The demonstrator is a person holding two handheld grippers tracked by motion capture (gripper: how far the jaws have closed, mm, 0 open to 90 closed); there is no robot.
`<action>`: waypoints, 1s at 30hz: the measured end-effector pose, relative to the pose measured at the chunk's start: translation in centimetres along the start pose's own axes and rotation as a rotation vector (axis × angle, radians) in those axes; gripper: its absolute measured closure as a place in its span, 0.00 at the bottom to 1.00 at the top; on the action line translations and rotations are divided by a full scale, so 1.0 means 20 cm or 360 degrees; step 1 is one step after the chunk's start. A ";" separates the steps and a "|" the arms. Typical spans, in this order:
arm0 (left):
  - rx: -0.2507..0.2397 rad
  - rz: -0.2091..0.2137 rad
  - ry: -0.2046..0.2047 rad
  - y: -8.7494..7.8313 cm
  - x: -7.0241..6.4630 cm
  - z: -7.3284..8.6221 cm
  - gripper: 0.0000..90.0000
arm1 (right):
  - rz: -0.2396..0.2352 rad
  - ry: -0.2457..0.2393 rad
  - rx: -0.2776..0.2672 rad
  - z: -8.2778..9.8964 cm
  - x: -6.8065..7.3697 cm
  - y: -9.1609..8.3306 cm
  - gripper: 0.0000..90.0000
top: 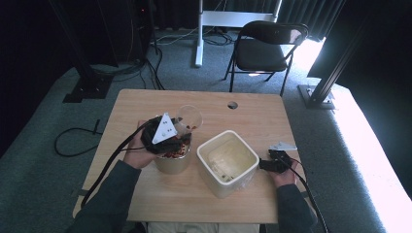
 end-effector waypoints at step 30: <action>-0.0203 0.0532 -0.0262 0.16 -0.26 -0.21 0.46 | -0.0001 0.0002 -0.0002 0.00 0.00 0.00 0.31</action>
Point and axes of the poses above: each handheld gripper's, and its own axes: y roughly forward along the jaws, z roughly out of its underside, x roughly to its left, the point moved 7 cm from there along y, roughly forward along the jaws, and after that the axes turned 13 degrees about x, right-handed, at the moved point
